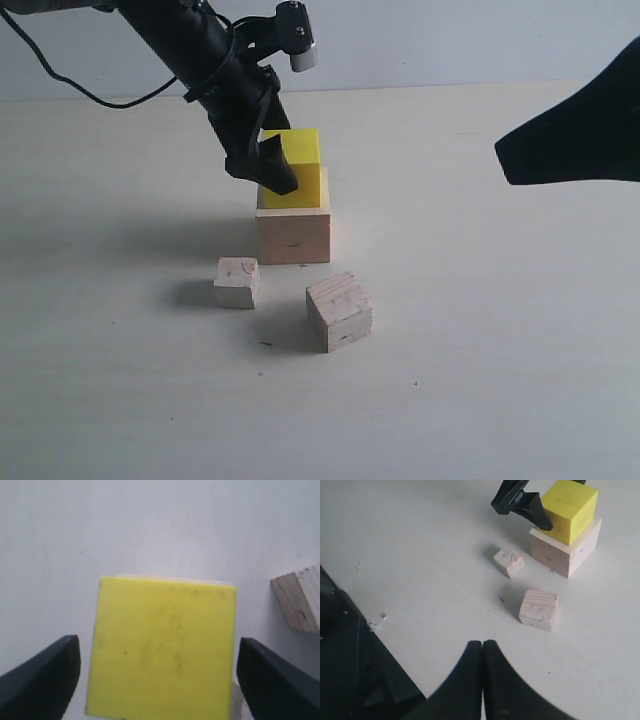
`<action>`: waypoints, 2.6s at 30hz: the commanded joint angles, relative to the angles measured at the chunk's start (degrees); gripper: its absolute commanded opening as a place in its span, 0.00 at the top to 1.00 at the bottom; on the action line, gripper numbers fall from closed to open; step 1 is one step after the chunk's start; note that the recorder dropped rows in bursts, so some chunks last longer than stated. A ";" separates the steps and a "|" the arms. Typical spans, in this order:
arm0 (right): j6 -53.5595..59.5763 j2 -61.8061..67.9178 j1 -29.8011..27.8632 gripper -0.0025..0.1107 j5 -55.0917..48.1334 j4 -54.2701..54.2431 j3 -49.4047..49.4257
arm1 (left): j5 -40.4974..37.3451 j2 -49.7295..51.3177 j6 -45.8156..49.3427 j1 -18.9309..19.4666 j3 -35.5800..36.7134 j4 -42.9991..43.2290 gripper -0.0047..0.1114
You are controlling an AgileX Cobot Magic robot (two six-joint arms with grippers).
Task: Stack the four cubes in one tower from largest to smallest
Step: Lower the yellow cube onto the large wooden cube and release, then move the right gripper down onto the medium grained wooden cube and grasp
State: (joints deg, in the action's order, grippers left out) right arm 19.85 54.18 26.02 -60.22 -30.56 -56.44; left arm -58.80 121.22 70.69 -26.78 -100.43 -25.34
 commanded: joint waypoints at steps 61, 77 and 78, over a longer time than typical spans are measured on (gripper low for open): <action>2.93 30.84 6.55 0.41 12.92 -3.44 0.14 | -1.74 -58.57 -44.67 -0.17 34.56 11.87 0.96; -13.90 45.41 9.96 0.41 18.48 8.30 -5.76 | 2.46 -67.23 -50.19 0.05 44.08 12.71 0.96; -13.90 46.63 9.96 0.41 18.09 8.73 -7.39 | 2.46 -67.23 -50.19 0.05 44.08 12.28 0.96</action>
State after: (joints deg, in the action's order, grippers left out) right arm 6.11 99.33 35.76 -41.08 -22.57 -61.37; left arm -56.89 54.35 20.87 -26.78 -56.66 -11.98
